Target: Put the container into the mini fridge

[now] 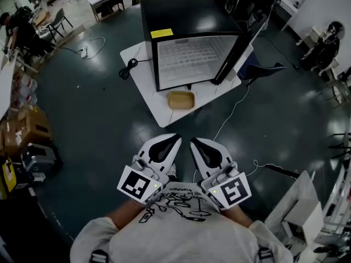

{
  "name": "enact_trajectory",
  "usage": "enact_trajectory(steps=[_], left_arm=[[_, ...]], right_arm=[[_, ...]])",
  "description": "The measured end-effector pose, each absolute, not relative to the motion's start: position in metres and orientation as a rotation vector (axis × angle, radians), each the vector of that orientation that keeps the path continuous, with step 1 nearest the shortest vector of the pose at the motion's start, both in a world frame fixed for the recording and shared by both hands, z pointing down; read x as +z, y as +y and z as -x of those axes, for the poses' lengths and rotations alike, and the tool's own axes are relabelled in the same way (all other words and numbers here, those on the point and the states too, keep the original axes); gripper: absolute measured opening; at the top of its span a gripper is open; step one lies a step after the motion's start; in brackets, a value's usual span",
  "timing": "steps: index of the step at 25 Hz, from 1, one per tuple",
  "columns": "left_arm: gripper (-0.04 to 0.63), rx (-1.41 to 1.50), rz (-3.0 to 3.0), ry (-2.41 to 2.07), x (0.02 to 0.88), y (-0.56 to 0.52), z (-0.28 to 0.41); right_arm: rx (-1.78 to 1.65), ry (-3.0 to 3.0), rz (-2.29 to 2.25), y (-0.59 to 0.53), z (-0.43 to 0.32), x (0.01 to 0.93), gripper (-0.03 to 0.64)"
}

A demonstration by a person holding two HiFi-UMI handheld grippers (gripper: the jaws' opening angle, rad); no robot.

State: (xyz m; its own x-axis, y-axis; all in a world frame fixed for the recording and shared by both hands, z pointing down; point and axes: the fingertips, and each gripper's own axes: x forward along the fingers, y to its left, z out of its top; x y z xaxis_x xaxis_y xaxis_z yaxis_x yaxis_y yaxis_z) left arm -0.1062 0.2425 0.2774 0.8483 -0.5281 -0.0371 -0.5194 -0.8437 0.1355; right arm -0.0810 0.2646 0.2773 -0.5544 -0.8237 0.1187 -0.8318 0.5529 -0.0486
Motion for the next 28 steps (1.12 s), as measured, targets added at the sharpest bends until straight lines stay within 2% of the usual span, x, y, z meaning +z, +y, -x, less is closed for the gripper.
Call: enact_trajectory(steps=[18,28], left_arm=[[0.017,-0.106,-2.89,-0.83,0.281,0.221,0.117],[0.017,-0.114,-2.897,-0.839,0.277,0.198,0.1]], right_arm=[[0.174,-2.695,-1.454,0.24,0.089,0.281,0.028],[0.163,-2.697,-1.453,0.214,0.071,0.28,0.028]])
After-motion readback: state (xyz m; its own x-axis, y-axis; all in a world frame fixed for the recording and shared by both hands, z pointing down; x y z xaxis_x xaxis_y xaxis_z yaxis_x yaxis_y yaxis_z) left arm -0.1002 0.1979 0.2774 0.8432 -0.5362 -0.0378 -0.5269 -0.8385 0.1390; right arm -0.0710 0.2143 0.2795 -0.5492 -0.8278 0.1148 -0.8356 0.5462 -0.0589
